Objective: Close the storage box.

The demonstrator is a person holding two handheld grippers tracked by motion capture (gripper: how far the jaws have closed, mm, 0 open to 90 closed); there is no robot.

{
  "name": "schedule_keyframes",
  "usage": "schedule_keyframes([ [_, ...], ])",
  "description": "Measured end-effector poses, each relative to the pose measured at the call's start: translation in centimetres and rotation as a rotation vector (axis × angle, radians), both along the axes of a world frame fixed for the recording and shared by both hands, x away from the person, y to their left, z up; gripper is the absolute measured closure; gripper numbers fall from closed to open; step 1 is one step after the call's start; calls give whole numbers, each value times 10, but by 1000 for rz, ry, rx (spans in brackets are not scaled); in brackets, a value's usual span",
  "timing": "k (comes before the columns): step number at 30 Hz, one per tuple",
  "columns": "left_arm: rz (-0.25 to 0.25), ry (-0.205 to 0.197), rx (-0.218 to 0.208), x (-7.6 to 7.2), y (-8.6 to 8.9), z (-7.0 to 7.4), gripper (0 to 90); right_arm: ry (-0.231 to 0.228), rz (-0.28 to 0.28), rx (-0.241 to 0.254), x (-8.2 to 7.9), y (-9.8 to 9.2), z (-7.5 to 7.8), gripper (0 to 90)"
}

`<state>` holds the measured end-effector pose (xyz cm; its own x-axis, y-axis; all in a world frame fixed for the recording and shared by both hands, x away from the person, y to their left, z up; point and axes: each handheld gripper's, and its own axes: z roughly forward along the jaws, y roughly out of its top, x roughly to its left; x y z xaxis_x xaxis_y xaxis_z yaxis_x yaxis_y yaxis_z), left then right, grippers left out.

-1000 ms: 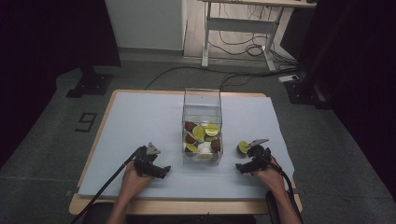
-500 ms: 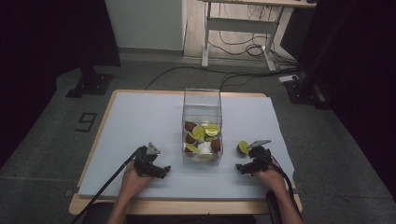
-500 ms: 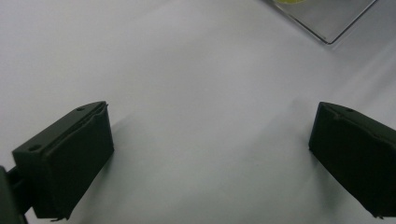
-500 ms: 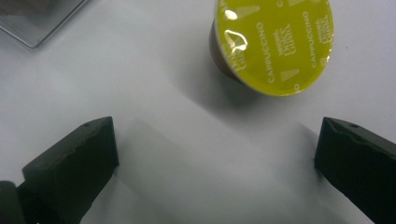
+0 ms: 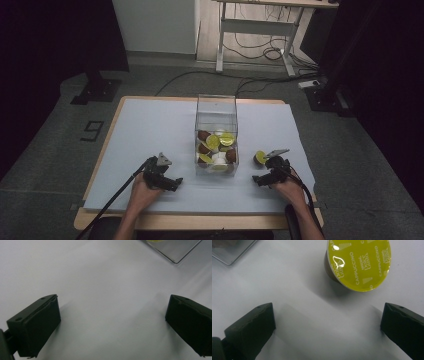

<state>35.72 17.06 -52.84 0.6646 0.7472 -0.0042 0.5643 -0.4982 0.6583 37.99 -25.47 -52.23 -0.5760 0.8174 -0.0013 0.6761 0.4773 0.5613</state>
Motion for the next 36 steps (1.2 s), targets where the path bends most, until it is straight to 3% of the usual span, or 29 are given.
schedule_keyframes([
  [7, -14, 12, 7, 0, -1, 2, 0, 5, 7, 0, -1, 0, 2, 0],
  [14, -46, -1, 22, -5, -6, 8, 7, -30, 5, 3, -5, -1, 11, 2],
  [23, -76, -49, -22, -12, -10, 21, 45, -88, 19, 40, -10, -1, 25, 33],
  [24, -83, -59, -43, -13, -10, 23, 57, -100, 27, 43, -11, -1, 28, 38],
  [36, -123, -88, -100, -14, -17, 36, 123, -142, 45, 97, -16, 1, 39, 87],
])
